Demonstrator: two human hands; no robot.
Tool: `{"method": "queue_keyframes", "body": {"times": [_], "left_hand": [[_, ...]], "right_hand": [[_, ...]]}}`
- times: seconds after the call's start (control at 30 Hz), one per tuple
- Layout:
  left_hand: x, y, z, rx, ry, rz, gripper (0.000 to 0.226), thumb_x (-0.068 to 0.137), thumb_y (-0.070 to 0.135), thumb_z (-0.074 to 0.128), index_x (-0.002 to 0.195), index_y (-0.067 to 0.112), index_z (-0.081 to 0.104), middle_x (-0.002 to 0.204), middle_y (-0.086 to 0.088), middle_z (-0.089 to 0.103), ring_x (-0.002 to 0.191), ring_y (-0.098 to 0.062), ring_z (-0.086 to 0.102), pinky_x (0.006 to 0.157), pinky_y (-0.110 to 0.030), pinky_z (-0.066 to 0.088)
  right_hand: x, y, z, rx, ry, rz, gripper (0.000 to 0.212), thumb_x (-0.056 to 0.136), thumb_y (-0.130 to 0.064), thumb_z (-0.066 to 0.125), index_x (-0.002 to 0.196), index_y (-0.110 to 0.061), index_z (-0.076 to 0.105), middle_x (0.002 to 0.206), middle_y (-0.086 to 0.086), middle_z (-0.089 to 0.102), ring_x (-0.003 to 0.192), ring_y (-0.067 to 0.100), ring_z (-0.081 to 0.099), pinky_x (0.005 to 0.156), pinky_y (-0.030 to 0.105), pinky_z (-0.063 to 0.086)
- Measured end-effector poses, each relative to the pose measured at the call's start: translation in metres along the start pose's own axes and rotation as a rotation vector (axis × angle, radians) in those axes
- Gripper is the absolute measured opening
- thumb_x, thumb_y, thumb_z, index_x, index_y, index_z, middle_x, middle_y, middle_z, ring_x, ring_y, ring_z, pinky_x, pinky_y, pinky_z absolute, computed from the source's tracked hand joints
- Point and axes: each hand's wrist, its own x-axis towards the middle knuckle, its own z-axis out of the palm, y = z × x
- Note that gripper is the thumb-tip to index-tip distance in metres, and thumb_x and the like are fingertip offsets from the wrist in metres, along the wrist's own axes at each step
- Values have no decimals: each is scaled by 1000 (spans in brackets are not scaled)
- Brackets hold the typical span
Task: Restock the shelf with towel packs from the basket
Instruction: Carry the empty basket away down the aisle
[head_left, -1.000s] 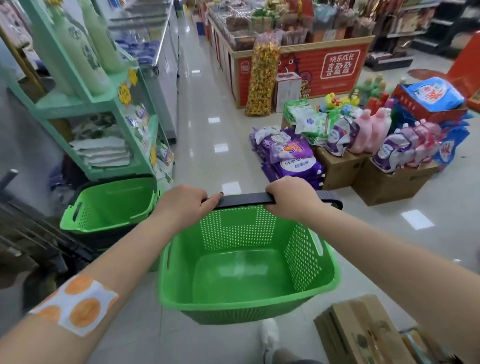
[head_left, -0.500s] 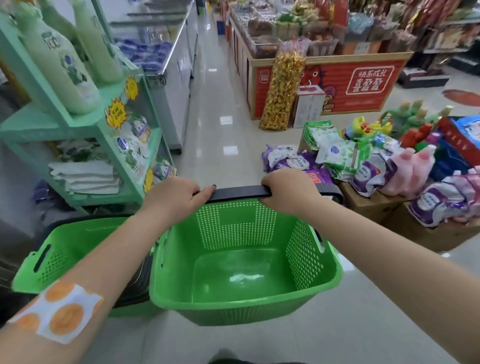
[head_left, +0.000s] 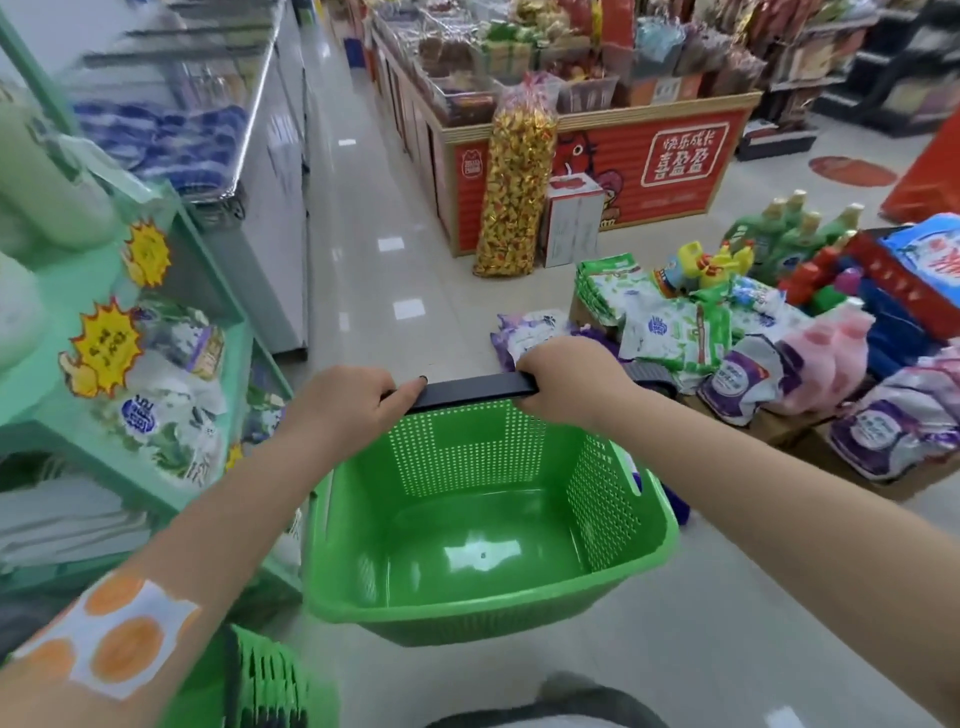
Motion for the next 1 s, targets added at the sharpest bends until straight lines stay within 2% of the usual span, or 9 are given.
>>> {"method": "queue_keyframes", "body": {"times": [0.2, 0.33, 0.5, 0.57, 0.63, 0.73, 0.87, 1.0], "left_hand": [[98, -40, 10, 3, -35, 8, 62, 94, 52, 30, 67, 5, 60, 54, -5, 50, 59, -23, 51, 48, -27, 30], [156, -59, 17, 6, -15, -18, 64, 84, 60, 19, 53, 12, 47, 49, -2, 44, 55, -23, 49, 47, -26, 30], [221, -86, 20, 29, 100, -100, 69, 76, 66, 10, 50, 14, 48, 47, -3, 46, 49, -22, 46, 45, -23, 26], [245, -98, 19, 33, 121, -137, 63, 78, 62, 14, 49, 15, 44, 47, -2, 43, 50, -22, 43, 45, -23, 22], [269, -108, 19, 48, 114, -144, 63, 80, 58, 16, 51, 12, 48, 47, -2, 42, 51, -24, 42, 45, -22, 20], [307, -127, 24, 75, 110, -162, 59, 81, 55, 18, 53, 13, 50, 48, -1, 42, 54, -26, 42, 46, -22, 19], [356, -166, 40, 99, 90, -144, 67, 81, 55, 18, 64, 7, 62, 46, 0, 41, 48, -20, 38, 45, -20, 18], [404, -207, 58, 59, 53, -128, 59, 83, 52, 23, 54, 10, 52, 44, -1, 38, 45, -19, 36, 45, -21, 17]], "right_hand": [[95, 41, 5, 21, -12, -21, 20, 84, -29, 55, 70, -16, 48, 56, -6, 40, 67, 22, 49, 58, 26, 40], [163, 71, 11, 47, 3, -63, 18, 82, -30, 56, 71, -16, 51, 60, -1, 45, 68, 25, 51, 57, 26, 39], [242, 120, 4, 18, 65, -55, 40, 78, -54, 60, 67, -16, 50, 55, -4, 40, 61, 20, 45, 46, 22, 24], [271, 140, 3, 28, 76, -24, 47, 76, -60, 58, 59, -17, 46, 54, -4, 41, 56, 18, 43, 45, 21, 24], [298, 153, 3, 51, 62, -3, 50, 75, -62, 58, 52, -21, 40, 52, -4, 40, 51, 14, 39, 44, 21, 26], [340, 162, 9, 63, 43, 9, 50, 76, -61, 58, 51, -23, 37, 51, -4, 39, 49, 12, 37, 44, 20, 26], [397, 170, 25, 73, 24, 27, 48, 77, -54, 60, 52, -25, 31, 53, -6, 36, 60, 21, 43, 45, 20, 20], [453, 173, 46, 93, 1, 49, 47, 78, -50, 61, 54, -26, 29, 54, -8, 35, 63, 21, 43, 45, 20, 19]]}}
